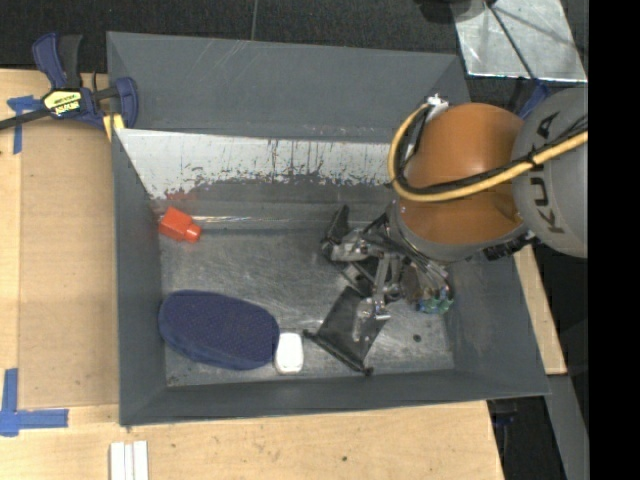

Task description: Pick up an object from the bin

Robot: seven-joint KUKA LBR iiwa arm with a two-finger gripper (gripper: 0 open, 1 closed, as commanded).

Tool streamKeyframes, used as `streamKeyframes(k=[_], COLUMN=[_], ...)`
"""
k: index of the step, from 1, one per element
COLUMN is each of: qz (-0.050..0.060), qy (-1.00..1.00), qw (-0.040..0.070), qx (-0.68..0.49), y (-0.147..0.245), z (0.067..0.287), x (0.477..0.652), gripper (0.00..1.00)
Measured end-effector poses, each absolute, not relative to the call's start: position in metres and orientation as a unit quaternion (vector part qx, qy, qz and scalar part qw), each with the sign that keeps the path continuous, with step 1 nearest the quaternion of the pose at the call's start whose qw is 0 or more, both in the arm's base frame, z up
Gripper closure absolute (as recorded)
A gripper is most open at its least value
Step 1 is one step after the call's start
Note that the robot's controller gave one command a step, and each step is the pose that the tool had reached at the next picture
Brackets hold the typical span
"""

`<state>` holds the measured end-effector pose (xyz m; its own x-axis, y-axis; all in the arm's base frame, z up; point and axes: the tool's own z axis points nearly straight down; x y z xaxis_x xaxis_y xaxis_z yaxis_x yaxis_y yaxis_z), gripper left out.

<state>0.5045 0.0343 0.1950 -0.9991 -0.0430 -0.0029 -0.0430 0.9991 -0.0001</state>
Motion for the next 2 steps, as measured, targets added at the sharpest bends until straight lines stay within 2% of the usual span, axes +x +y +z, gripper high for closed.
streamKeyframes(k=[1,2], qz=[0.000,0.000], qy=[0.991,0.995], qw=[-0.001,0.000], qx=[-0.137,-0.098], y=[0.057,0.035], z=[0.088,0.104], x=[0.518,0.488], gripper=[0.00,0.00])
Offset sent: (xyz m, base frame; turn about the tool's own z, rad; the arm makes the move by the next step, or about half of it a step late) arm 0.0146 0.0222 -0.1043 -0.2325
